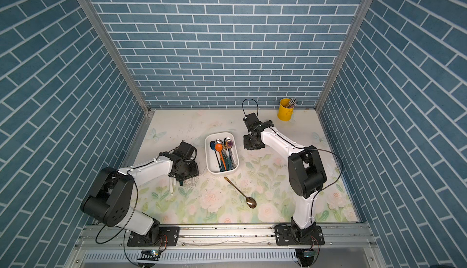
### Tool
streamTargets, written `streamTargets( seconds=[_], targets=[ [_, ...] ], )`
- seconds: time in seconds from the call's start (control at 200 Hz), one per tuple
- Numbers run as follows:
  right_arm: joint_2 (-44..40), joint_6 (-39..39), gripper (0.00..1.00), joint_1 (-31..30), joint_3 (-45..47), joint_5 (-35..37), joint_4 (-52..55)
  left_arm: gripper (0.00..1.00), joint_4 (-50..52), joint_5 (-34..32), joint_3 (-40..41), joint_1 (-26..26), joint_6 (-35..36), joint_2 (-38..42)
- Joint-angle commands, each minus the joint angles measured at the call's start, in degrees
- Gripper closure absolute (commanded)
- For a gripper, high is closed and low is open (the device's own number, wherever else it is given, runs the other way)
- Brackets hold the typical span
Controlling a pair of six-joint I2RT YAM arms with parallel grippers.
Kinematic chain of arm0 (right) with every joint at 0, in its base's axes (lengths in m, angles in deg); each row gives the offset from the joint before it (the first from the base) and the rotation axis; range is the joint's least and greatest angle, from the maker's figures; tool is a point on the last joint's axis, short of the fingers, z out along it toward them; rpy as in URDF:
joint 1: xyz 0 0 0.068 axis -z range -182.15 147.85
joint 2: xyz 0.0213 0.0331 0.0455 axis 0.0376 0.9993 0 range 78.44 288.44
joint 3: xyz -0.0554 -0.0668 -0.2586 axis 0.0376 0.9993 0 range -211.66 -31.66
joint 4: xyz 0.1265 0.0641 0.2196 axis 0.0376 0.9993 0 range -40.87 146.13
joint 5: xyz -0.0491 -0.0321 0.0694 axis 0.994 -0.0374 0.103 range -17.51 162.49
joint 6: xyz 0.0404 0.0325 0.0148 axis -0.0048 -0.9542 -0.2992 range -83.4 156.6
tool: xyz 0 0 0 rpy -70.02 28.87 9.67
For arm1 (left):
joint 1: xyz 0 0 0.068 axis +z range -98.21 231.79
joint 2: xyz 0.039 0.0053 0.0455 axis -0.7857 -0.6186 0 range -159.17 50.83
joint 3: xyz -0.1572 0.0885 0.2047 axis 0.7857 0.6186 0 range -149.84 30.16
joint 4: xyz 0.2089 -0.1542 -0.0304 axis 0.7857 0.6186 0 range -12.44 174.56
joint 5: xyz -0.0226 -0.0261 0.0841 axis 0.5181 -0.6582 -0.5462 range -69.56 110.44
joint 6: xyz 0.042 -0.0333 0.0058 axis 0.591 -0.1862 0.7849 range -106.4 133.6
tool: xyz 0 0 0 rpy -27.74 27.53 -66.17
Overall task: Put the spoon into the storage box
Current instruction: Pick up the spoon from the center of the board.
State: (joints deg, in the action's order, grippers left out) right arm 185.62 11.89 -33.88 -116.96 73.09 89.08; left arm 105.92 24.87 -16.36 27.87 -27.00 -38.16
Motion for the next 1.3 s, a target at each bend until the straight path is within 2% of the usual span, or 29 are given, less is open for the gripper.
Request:
streamTargets(
  seconds=[0.0,0.09,0.535,0.865,1.13,1.295],
  targets=[
    [-1.5,1.9,0.73,0.3,1.4,-1.0,-1.0,0.53,3.9,-0.7,-0.1,-1.1,-0.7,-2.6],
    [-1.7,2.0,0.73,0.6,1.9,-1.3,-1.4,0.62,5.1,-1.8,-0.7,-1.5,-0.4,-3.7],
    [-0.5,2.5,0.73,1.0,2.2,-3.9,-1.6,0.84,5.4,-3.0,-1.4,-2.4,0.6,-7.0],
    [-0.2,2.9,0.73,1.0,1.4,-4.3,-0.5,0.89,6.6,-4.6,-4.9,-2.4,1.9,-3.3],
    [-0.8,1.8,0.73,1.1,1.2,-3.3,0.4,0.91,11.4,-6.3,-11.8,-2.4,3.5,-0.4],
    [-1.3,0.7,0.73,1.1,2.0,-3.4,0.1,0.92,13.2,-4.6,-16.8,-2.4,3.7,1.1]
  ],
)
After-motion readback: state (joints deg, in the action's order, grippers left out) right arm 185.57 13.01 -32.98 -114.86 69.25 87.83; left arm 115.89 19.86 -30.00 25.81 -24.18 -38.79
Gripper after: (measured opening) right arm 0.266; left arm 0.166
